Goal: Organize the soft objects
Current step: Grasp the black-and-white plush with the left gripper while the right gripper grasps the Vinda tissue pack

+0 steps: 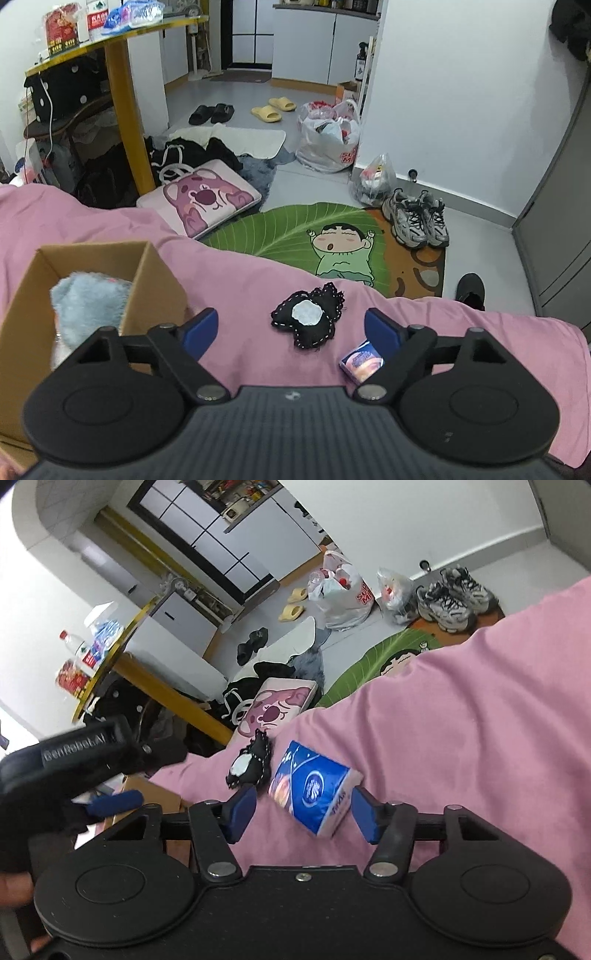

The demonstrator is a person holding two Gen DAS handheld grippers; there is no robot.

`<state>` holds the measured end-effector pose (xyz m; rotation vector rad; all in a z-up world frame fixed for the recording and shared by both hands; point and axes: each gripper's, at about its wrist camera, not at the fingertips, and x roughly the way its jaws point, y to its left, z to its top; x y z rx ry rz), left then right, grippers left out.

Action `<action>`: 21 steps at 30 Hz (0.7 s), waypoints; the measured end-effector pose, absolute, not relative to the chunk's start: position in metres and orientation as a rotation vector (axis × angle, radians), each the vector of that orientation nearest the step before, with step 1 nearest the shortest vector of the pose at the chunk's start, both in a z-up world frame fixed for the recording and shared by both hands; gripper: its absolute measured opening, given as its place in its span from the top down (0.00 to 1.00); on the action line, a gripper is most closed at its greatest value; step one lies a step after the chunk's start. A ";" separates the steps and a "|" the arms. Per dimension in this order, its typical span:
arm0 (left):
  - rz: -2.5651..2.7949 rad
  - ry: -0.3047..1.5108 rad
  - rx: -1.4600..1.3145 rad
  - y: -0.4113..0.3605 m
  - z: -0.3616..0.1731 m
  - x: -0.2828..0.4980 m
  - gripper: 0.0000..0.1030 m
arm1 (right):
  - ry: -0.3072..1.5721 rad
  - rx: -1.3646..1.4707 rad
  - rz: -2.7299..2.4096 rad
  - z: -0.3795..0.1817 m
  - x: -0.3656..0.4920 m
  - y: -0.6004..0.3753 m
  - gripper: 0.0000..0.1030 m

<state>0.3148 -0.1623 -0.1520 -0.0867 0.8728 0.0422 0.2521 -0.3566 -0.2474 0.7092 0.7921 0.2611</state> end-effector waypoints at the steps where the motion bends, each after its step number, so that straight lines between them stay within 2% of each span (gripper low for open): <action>1: 0.045 0.876 -0.086 -0.164 -0.156 0.317 0.18 | 0.803 0.713 0.254 -0.250 0.254 -0.356 0.45; 7: 0.052 0.897 -0.082 -0.171 -0.173 0.329 0.19 | 0.885 0.766 0.226 -0.272 0.261 -0.357 0.47; 13: 0.061 0.922 -0.090 -0.172 -0.189 0.344 0.19 | 0.877 0.823 0.225 -0.279 0.272 -0.357 0.49; 18: 0.064 0.922 -0.077 -0.173 -0.199 0.352 0.19 | 0.863 0.816 0.213 -0.280 0.274 -0.359 0.63; 21: 0.067 0.952 -0.101 -0.170 -0.207 0.358 0.19 | 0.846 0.807 0.198 -0.277 0.272 -0.361 0.68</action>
